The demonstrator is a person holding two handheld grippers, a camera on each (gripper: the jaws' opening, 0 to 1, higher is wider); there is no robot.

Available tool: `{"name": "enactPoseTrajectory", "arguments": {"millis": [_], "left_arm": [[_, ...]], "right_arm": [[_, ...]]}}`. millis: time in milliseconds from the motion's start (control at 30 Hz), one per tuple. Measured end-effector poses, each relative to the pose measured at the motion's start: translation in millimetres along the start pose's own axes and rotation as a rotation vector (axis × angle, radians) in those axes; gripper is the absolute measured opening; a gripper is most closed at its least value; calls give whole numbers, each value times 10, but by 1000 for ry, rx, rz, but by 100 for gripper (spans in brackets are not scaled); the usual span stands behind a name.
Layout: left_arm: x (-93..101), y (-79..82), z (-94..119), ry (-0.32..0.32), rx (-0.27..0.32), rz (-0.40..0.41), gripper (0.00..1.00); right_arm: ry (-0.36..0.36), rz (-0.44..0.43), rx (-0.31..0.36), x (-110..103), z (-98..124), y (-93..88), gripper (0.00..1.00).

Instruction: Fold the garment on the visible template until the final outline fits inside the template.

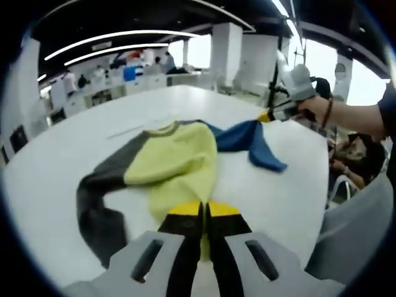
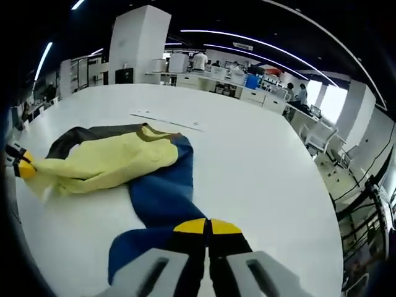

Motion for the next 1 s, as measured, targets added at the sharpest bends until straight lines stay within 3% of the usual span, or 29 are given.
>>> {"name": "enactPoseTrajectory", "arguments": {"millis": [533, 1000], "left_arm": [[-40, -72, 107, -8, -31, 63, 0], [-45, -111, 91, -32, -65, 79, 0]], "right_arm": [[-74, 68, -57, 411, -136, 64, 0], [-98, 25, -122, 776, -416, 184, 0]]}}
Point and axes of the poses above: the point that each gripper's makers call its tool centre point, and the gripper's own axes: z roughly backward along the fingers, x roughly to its right, y roughly out of its top, the point moved 9 cm from there along z, roughly backward along the fingers, and after that the axes turned 5 degrees about -x, right-handed, at the moved point
